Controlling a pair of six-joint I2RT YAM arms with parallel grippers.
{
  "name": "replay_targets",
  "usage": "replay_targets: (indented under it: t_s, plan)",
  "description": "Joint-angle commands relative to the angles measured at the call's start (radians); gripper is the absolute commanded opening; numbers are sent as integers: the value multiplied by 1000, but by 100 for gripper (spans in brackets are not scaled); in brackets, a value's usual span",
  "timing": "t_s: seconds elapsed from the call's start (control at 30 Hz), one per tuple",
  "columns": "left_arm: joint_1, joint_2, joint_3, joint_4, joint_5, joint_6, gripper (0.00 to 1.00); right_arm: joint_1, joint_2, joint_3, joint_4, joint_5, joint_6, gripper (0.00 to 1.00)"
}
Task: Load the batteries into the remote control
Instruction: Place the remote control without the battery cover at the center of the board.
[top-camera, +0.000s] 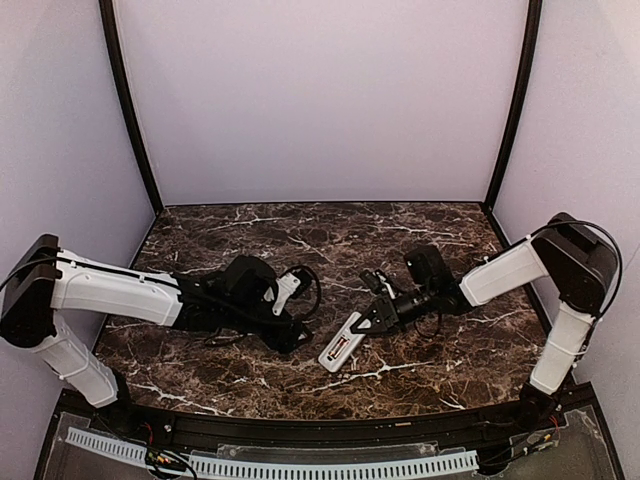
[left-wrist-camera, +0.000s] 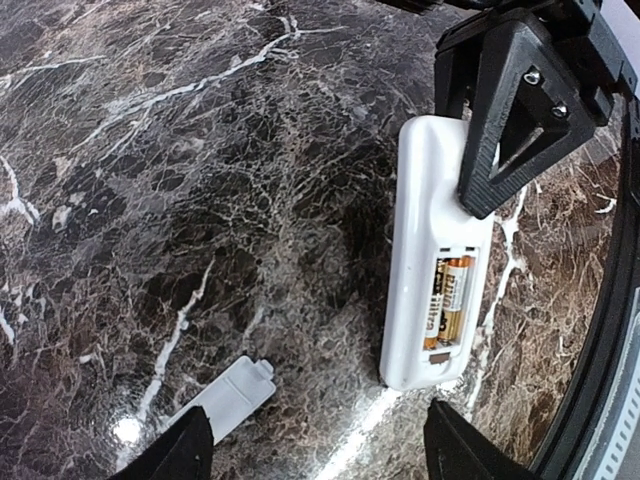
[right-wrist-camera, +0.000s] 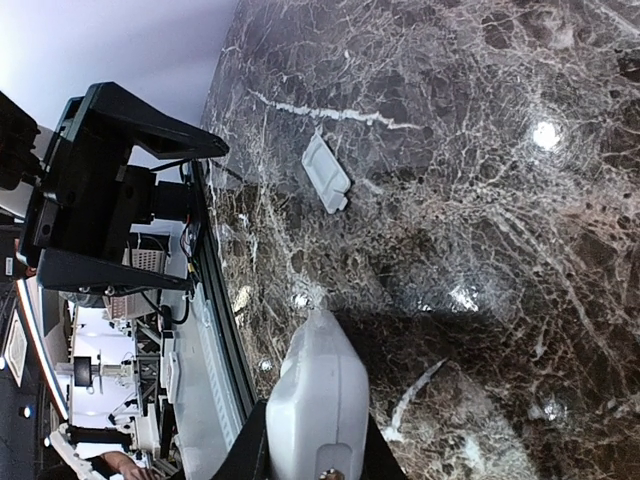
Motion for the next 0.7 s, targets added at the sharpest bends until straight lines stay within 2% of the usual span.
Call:
replay_targets:
  t_s: [0.0, 0.27, 0.43, 0.6, 0.67]
  plan:
    - [11, 24, 27, -70, -46, 6, 72, -2, 30, 30, -5, 27, 3, 15]
    - [33, 79, 62, -102, -80, -18, 70, -8, 55, 33, -82, 75, -17, 53]
    - [42, 103, 77, -100, -63, -23, 61, -20, 42, 41, -138, 118, -49, 60]
    - [44, 132, 92, -84, -18, -41, 50, -23, 1, 67, -262, 225, -109, 63]
    - [43, 144, 96, -81, -1, -49, 46, -24, -10, 80, -322, 271, -133, 70]
